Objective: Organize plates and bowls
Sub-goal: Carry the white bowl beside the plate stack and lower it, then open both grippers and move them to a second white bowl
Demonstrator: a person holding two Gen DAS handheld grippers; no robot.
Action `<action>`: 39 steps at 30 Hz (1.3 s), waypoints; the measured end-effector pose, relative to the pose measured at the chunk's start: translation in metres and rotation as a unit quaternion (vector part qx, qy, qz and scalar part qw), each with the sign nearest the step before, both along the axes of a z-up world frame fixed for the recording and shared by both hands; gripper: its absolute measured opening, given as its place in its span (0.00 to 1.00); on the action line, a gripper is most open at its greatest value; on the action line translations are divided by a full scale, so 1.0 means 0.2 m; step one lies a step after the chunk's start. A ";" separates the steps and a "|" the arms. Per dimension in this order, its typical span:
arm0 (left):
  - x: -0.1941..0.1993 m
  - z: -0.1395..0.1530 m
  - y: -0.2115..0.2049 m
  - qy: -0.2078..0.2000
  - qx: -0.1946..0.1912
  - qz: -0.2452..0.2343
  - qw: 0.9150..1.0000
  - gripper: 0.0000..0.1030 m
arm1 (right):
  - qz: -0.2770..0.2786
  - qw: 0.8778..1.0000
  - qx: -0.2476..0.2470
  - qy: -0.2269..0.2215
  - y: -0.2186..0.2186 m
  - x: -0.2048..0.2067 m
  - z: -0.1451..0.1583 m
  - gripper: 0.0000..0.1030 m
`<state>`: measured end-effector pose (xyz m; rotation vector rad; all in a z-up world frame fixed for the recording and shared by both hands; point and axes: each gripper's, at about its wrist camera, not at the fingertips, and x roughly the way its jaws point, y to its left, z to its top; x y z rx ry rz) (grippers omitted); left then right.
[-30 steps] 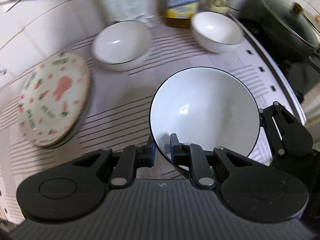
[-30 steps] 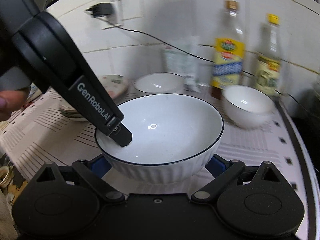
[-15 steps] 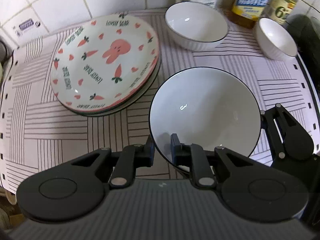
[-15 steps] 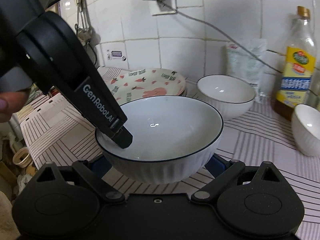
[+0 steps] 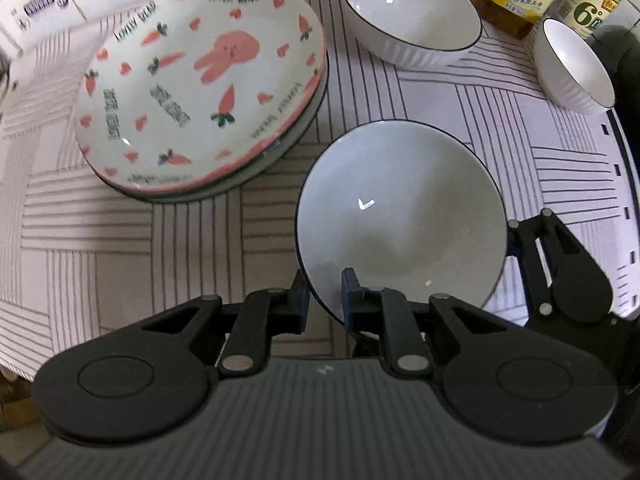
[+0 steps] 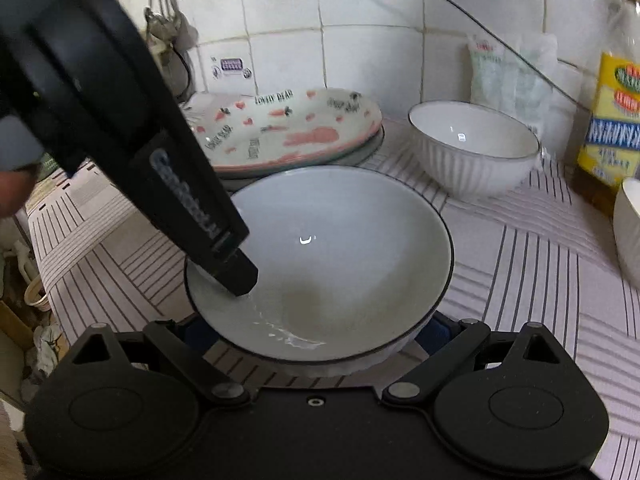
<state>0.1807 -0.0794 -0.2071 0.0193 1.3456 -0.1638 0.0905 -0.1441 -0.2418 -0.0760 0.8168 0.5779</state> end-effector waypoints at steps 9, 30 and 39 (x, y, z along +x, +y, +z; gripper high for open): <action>-0.04 0.09 -0.05 0.002 0.021 -0.027 0.999 0.30 | -0.031 0.999 0.025 0.037 -0.13 -0.09 0.14 0.96; 0.08 0.62 0.07 -0.096 -0.044 0.050 0.993 0.44 | -0.140 0.979 0.144 0.027 -0.53 -0.04 0.61 0.86; 0.28 0.54 0.02 -0.122 -0.068 0.029 0.990 0.45 | -0.187 0.970 0.152 0.029 -0.57 0.11 0.59 0.85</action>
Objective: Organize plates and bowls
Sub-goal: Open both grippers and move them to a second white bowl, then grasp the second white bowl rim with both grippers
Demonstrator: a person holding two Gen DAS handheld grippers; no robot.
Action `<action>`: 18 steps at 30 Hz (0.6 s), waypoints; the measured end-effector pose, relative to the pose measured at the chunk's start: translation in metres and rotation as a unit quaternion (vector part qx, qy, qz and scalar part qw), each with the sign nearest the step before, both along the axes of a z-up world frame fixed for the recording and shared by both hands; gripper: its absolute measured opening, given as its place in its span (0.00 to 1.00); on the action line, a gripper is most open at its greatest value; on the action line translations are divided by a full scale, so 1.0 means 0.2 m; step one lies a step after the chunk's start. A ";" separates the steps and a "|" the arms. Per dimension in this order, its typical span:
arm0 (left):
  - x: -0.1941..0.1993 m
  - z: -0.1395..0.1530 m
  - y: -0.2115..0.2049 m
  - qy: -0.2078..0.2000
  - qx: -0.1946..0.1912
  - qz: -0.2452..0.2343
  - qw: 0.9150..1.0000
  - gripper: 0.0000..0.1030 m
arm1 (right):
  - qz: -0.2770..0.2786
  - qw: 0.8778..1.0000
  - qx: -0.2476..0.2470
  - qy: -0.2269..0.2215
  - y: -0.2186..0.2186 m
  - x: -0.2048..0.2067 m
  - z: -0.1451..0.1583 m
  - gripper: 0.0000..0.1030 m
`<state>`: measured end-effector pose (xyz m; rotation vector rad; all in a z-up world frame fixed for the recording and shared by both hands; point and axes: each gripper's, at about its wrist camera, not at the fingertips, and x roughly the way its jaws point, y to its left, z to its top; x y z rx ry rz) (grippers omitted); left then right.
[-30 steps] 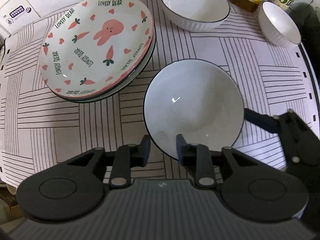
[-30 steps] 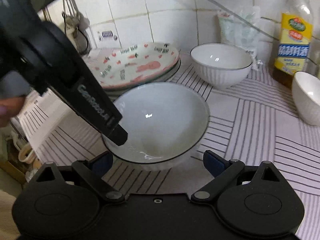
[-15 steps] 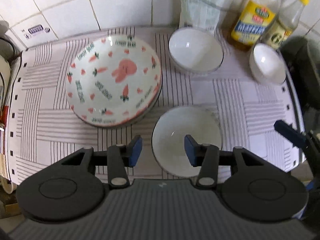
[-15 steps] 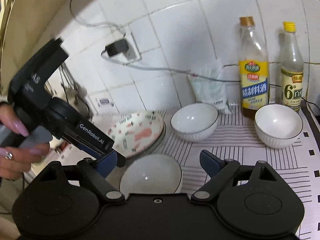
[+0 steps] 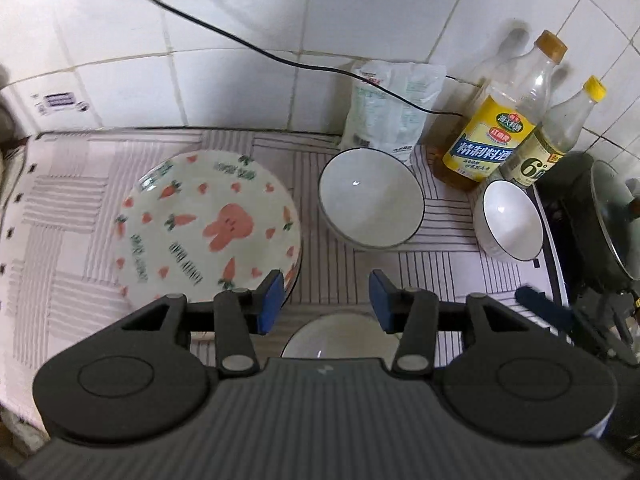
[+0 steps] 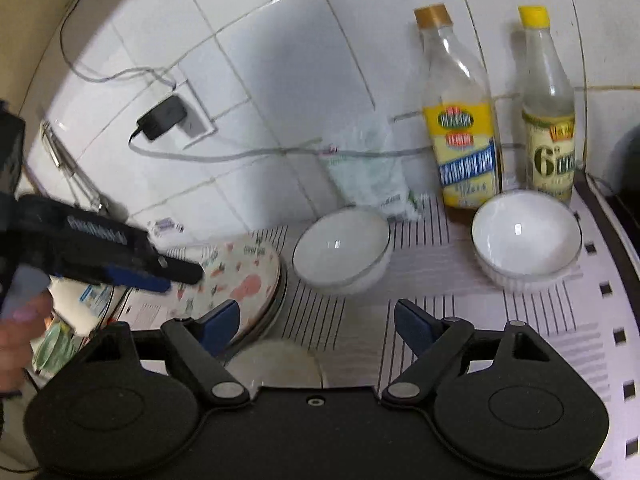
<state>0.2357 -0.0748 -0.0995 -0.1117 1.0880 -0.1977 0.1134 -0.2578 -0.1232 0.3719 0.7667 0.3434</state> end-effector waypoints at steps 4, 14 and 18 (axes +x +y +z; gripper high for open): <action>0.15 -0.13 -0.04 -0.009 0.013 -0.005 1.000 0.45 | -0.015 1.000 -0.014 -0.016 0.02 0.14 -0.04 0.77; 0.35 -0.33 -0.11 -0.015 0.024 -0.031 0.999 0.45 | -0.064 0.995 -0.034 0.063 0.07 0.51 -0.33 0.62; 0.41 -0.39 -0.15 -0.010 0.041 -0.045 0.998 0.44 | -0.078 0.993 -0.034 0.087 0.08 0.59 -0.41 0.52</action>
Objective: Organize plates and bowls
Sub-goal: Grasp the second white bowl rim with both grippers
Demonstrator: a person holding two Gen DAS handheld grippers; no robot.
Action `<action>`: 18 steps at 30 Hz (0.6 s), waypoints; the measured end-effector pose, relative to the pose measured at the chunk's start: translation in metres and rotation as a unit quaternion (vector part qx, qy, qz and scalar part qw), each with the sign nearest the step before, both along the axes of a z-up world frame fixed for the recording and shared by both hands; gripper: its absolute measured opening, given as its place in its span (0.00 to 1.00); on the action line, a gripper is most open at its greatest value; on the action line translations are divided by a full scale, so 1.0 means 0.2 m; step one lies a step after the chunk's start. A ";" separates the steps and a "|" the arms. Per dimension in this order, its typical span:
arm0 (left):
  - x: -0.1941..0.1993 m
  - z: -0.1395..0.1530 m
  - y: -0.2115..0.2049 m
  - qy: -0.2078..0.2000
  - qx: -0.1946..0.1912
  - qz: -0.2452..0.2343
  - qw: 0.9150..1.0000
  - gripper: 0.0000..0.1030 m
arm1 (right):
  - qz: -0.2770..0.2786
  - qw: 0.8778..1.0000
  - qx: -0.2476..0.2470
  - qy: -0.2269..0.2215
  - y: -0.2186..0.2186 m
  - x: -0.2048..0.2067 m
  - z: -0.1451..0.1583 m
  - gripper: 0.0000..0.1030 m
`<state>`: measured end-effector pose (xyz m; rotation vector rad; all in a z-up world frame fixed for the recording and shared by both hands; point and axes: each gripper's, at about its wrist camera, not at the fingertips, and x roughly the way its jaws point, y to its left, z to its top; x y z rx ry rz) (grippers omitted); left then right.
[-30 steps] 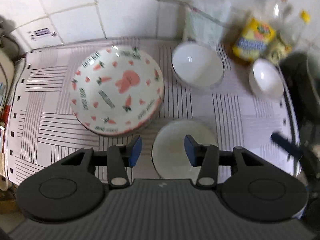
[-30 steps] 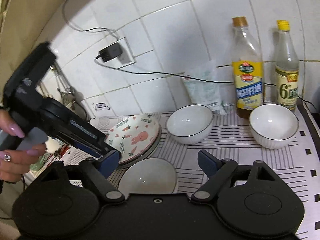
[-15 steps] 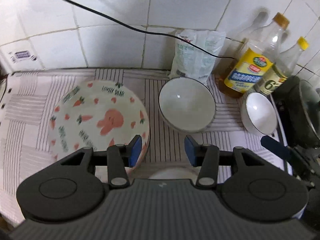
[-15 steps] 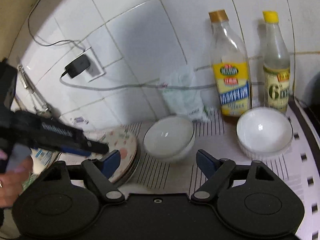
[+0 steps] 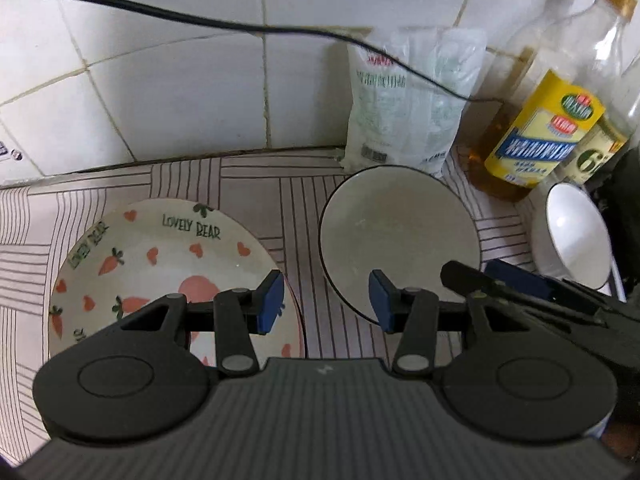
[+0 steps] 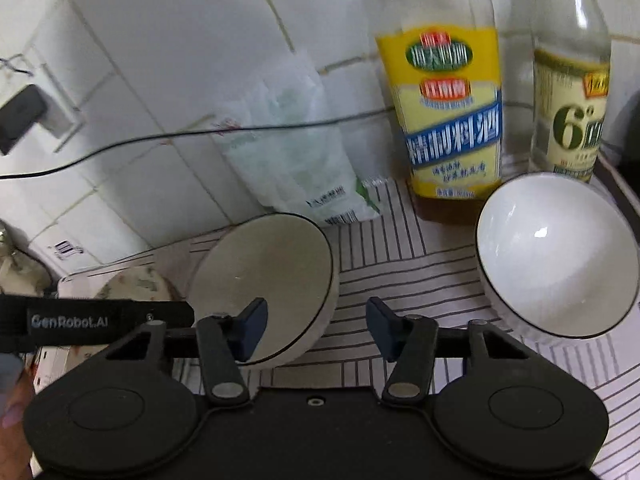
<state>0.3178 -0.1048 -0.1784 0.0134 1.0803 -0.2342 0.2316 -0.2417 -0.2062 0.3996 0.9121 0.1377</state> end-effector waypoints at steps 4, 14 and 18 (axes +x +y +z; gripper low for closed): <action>0.03 -0.03 -0.02 0.005 0.016 -0.012 1.000 0.45 | -0.018 1.000 0.002 0.013 0.00 0.02 -0.06 0.23; 0.05 -0.01 -0.04 -0.004 0.033 -0.031 0.999 0.43 | -0.066 0.994 0.076 0.049 -0.09 0.00 -0.13 0.09; 0.03 0.03 -0.06 -0.036 0.030 -0.046 0.998 0.43 | -0.069 0.994 0.072 0.046 -0.09 0.01 -0.13 0.09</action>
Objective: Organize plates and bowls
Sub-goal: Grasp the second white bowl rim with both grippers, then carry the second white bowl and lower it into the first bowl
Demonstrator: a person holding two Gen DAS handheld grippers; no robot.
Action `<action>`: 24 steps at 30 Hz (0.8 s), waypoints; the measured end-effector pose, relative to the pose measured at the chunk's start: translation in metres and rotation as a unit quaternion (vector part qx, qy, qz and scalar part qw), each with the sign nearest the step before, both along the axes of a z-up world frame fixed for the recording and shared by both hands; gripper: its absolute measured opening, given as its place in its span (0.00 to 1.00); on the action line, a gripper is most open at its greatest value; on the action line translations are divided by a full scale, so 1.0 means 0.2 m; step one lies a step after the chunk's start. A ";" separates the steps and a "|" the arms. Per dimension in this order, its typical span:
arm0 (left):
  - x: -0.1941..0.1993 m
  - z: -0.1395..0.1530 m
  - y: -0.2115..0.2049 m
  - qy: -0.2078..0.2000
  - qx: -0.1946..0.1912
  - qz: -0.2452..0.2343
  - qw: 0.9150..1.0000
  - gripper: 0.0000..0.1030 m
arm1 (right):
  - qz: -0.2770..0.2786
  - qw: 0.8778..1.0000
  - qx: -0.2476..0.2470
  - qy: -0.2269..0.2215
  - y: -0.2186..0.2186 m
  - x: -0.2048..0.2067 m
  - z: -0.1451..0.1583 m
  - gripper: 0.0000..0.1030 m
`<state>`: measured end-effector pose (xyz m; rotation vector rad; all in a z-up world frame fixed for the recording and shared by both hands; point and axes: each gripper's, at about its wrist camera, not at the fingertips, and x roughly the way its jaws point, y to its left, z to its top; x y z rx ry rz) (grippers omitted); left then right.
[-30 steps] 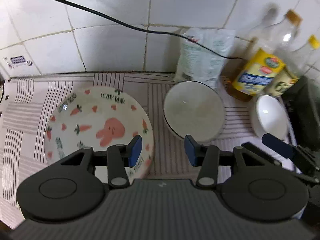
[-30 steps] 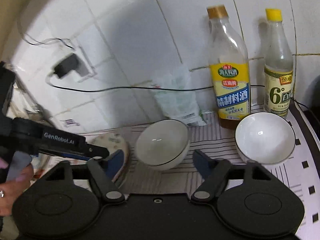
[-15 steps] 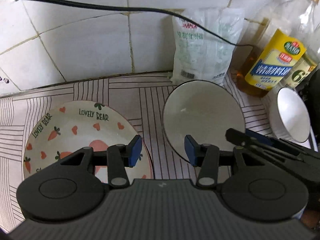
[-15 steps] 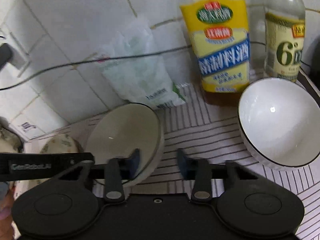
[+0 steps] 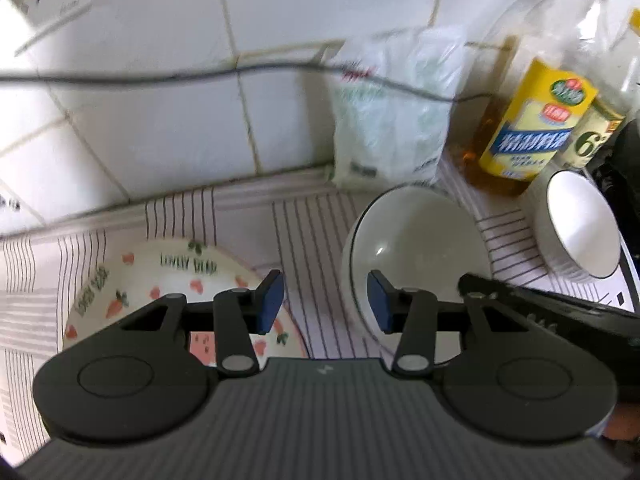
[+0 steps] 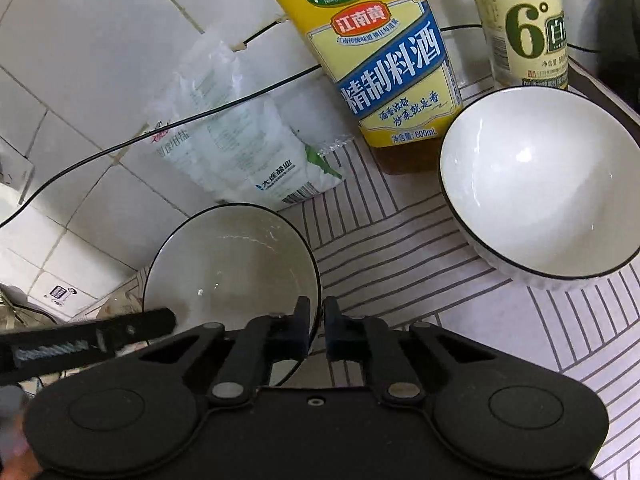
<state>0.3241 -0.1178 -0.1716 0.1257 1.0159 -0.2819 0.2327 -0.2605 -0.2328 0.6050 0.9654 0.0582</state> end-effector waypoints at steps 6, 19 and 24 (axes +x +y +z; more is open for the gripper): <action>0.07 -0.07 -0.08 0.016 0.024 -0.047 0.998 0.33 | -0.003 1.000 -0.010 -0.002 0.03 0.01 0.00 0.09; -0.05 -0.05 -0.05 0.069 0.019 -0.032 0.997 0.10 | 0.032 0.999 -0.031 -0.015 0.07 -0.03 0.06 0.10; -0.17 0.06 -0.02 0.066 0.021 -0.030 0.997 0.10 | 0.025 0.999 -0.007 -0.030 0.04 -0.17 0.17 0.10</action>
